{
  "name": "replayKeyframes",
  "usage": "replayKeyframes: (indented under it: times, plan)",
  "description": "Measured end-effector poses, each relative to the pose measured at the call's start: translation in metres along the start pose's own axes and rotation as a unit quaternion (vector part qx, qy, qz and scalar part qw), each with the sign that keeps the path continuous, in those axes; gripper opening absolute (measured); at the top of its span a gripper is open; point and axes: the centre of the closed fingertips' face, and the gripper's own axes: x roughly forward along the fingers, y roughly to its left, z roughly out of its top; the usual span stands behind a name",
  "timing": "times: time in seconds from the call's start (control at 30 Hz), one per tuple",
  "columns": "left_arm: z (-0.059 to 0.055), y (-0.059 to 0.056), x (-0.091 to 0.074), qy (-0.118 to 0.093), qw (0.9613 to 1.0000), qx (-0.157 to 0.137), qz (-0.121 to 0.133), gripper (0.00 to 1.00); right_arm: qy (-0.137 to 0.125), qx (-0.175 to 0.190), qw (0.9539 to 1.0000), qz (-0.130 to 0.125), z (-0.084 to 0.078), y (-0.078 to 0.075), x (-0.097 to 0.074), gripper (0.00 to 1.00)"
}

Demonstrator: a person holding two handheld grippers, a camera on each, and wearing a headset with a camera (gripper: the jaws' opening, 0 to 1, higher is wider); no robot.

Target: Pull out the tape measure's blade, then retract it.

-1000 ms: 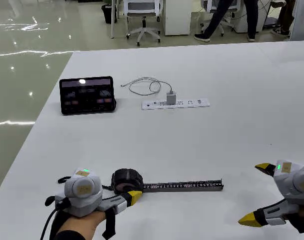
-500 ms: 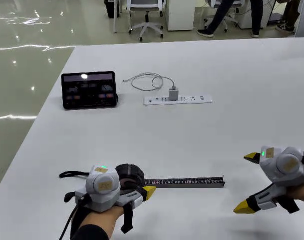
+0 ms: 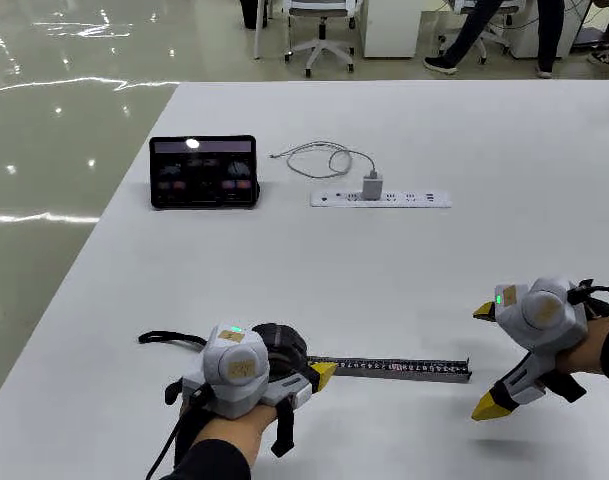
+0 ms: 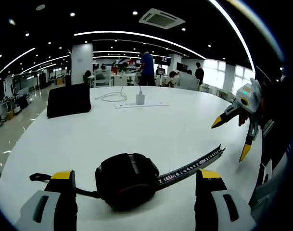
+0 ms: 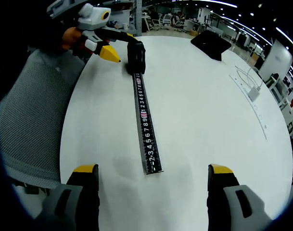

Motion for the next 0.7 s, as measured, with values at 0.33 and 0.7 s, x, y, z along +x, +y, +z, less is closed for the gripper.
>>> replayKeyframes:
  times: [0.33, 0.7]
  plan:
    - [0.001, 0.005, 0.003, -0.013, 0.9999, -0.001, 0.007, 1.0, 0.013, -0.02, 0.9995, 0.019, 0.001, -0.011, 0.012, 0.78]
    - [-0.003, 0.002, 0.006, -0.008, 0.9999, 0.003, 0.006, 1.0, 0.042, -0.042, 0.9974, 0.039, -0.015, 0.0, 0.021, 0.52]
